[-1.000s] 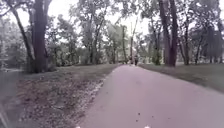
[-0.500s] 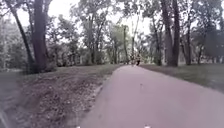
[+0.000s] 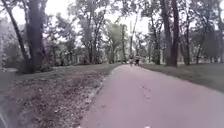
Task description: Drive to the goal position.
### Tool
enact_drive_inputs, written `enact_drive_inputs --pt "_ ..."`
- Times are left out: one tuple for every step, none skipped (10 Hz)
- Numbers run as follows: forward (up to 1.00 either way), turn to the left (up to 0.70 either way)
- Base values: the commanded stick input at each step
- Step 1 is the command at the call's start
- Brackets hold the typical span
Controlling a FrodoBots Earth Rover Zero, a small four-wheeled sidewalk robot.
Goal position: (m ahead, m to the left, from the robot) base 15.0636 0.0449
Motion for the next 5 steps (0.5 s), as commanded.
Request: enact_drive_inputs --pt "0.69 0.00" --pt "0.69 0.00" --pt "0.69 0.00" --pt "0.69 -0.03" --pt "0.68 -0.13"
